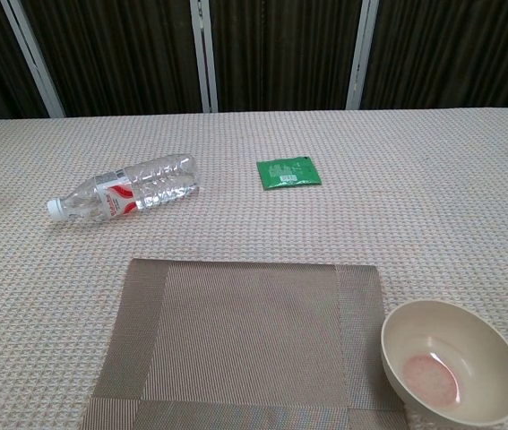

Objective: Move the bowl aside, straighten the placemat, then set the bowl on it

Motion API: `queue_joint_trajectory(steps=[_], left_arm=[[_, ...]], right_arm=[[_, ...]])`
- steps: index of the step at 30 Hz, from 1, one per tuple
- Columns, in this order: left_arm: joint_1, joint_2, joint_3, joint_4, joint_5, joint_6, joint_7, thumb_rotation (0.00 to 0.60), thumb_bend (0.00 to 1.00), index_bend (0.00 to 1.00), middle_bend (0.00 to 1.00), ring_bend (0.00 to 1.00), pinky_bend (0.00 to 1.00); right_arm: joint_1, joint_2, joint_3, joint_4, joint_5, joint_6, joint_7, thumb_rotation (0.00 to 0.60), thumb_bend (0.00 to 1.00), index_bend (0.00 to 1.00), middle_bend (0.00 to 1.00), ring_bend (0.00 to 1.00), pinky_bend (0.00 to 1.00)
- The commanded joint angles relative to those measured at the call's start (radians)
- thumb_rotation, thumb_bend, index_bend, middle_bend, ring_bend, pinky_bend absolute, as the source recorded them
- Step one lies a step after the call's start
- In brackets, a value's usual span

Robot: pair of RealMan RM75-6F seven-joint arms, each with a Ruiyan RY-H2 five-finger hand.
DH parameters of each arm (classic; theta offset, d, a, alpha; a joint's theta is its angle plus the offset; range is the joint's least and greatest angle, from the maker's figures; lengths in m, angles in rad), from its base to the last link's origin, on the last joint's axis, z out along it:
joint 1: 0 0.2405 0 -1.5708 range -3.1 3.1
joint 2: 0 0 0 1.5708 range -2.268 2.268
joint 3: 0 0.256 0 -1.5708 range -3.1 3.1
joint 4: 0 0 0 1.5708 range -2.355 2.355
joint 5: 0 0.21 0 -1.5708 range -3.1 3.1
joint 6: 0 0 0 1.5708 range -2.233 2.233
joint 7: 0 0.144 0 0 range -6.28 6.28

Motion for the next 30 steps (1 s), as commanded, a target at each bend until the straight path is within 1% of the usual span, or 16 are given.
queue_joint_trajectory(steps=[1, 6, 12, 20, 23, 24, 27, 30], left_arm=[[-0.005, -0.002, -0.009, 0.001, -0.017, -0.006, 0.005, 0.6, 0.07, 0.0, 0.0, 0.0, 0.0], [-0.01, -0.007, -0.01, 0.001, -0.028, -0.018, 0.016, 0.6, 0.07, 0.0, 0.0, 0.0, 0.0], [-0.012, -0.012, -0.008, 0.001, -0.032, -0.024, 0.023, 0.6, 0.07, 0.0, 0.0, 0.0, 0.0], [-0.011, -0.01, -0.008, -0.001, -0.032, -0.025, 0.017, 0.6, 0.07, 0.0, 0.0, 0.0, 0.0], [-0.011, -0.009, -0.009, -0.002, -0.032, -0.024, 0.014, 0.6, 0.07, 0.0, 0.0, 0.0, 0.0], [-0.011, -0.008, -0.009, -0.002, -0.032, -0.024, 0.014, 0.6, 0.07, 0.0, 0.0, 0.0, 0.0], [-0.012, -0.007, -0.009, -0.003, -0.033, -0.026, 0.011, 0.6, 0.07, 0.0, 0.0, 0.0, 0.0], [-0.012, -0.005, -0.01, -0.002, -0.035, -0.027, 0.007, 0.6, 0.07, 0.0, 0.0, 0.0, 0.0]], right_arm=[[0.066, -0.025, -0.082, 0.03, -0.101, -0.125, 0.02, 0.6, 0.0, 0.09, 0.0, 0.0, 0.0], [0.088, -0.075, -0.07, 0.068, -0.114, -0.163, -0.052, 0.6, 0.0, 0.11, 0.0, 0.0, 0.0], [0.092, -0.158, -0.042, 0.105, -0.089, -0.183, -0.157, 0.6, 0.0, 0.15, 0.0, 0.0, 0.0], [0.107, -0.216, -0.048, 0.144, -0.079, -0.21, -0.185, 0.6, 0.0, 0.18, 0.0, 0.0, 0.0], [0.113, -0.238, -0.047, 0.16, -0.073, -0.229, -0.211, 0.6, 0.01, 0.23, 0.0, 0.0, 0.0], [0.114, -0.243, -0.047, 0.163, -0.07, -0.233, -0.216, 0.6, 0.03, 0.26, 0.0, 0.0, 0.0], [0.117, -0.269, -0.046, 0.176, -0.058, -0.249, -0.239, 0.6, 0.11, 0.31, 0.0, 0.0, 0.0], [0.117, -0.296, -0.042, 0.19, -0.048, -0.253, -0.253, 0.6, 0.23, 0.36, 0.0, 0.0, 0.0]])
